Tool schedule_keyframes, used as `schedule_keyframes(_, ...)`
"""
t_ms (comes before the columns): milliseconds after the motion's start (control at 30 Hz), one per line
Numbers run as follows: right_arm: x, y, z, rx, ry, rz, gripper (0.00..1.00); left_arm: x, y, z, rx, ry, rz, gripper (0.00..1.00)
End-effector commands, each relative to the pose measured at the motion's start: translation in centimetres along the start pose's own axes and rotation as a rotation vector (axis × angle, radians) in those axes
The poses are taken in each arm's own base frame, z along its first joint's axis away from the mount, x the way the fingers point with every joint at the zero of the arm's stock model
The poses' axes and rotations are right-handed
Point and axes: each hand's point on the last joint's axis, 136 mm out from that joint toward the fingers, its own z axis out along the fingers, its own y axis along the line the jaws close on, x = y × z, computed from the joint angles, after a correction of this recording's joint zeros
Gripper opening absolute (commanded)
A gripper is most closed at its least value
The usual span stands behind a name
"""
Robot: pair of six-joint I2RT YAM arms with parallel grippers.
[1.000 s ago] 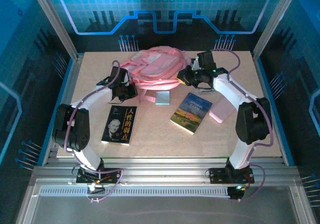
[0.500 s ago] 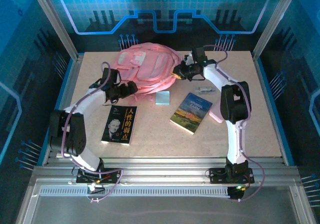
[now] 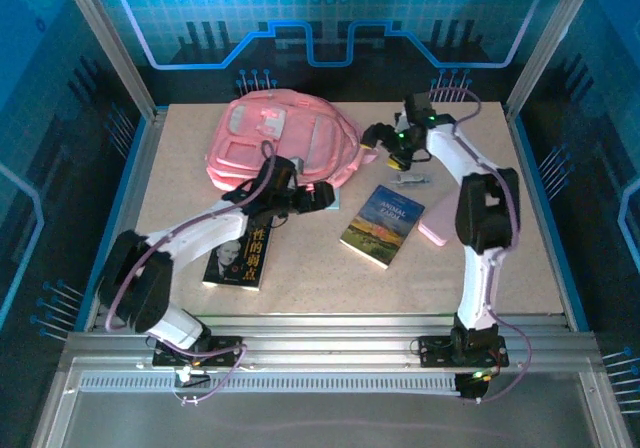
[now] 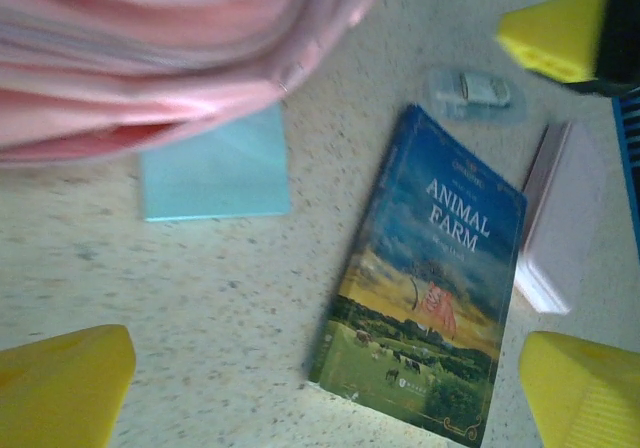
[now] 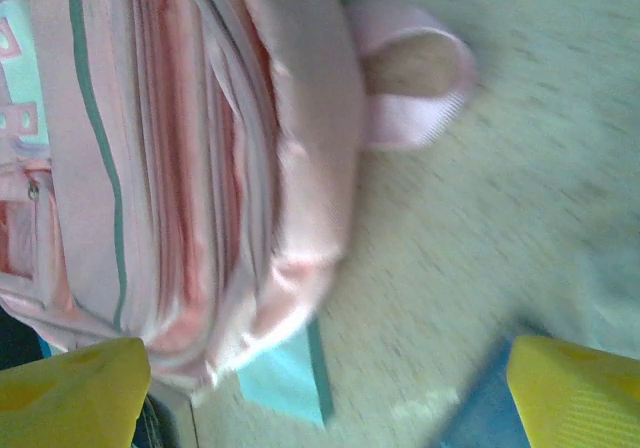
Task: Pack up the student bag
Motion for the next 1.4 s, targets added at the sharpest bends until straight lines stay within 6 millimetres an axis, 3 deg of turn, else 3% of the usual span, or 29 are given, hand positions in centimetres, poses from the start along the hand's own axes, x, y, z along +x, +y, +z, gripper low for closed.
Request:
schedule_keyframes(0,2.9,-2.4,-4.8,0.106,-0.004,-0.054,0.92,-0.1,-3.3,2.6,0.065,0.011,0.044,0.98)
schedule_keyframes(133,7.0,-5.4,-7.6,0.180,0.021,-0.052,0.91,1.4,-4.5,5.6,0.064,0.058,0.079,0.96)
schedule_keyframes(267,10.8,-7.3,-8.3,0.177,0.031,-0.016,0.88,2.7,-4.3,7.5,0.032,0.094,0.102,0.94)
schedule_keyframes(433,15.1,-10.2,-7.2,0.174,0.050,0.054,0.83,4.5,-3.7,8.9,-0.007,0.155,0.131,0.82)
schedule_keyframes(567,17.4,-12.1,-5.0,0.151,0.052,0.104,0.77,6.4,-3.0,9.8,-0.029,0.214,0.143,0.79)
schedule_keyframes(900,18.3,-11.0,-0.3,0.102,0.113,0.094,0.61,8.7,-0.6,10.7,-0.102,0.283,0.161,0.77)
schedule_keyframes(1067,17.5,-8.5,-1.7,0.037,0.063,0.052,0.53,9.9,0.2,11.1,-0.108,0.325,0.151,0.65)
schedule_keyframes(1167,16.9,-7.0,-2.8,-0.006,0.021,0.017,0.49,10.2,0.1,11.1,-0.091,0.327,0.154,0.51)
schedule_keyframes(1367,16.7,-6.1,-3.1,-0.041,0.024,0.008,0.46,10.3,-0.4,10.9,-0.069,0.337,0.149,0.47)
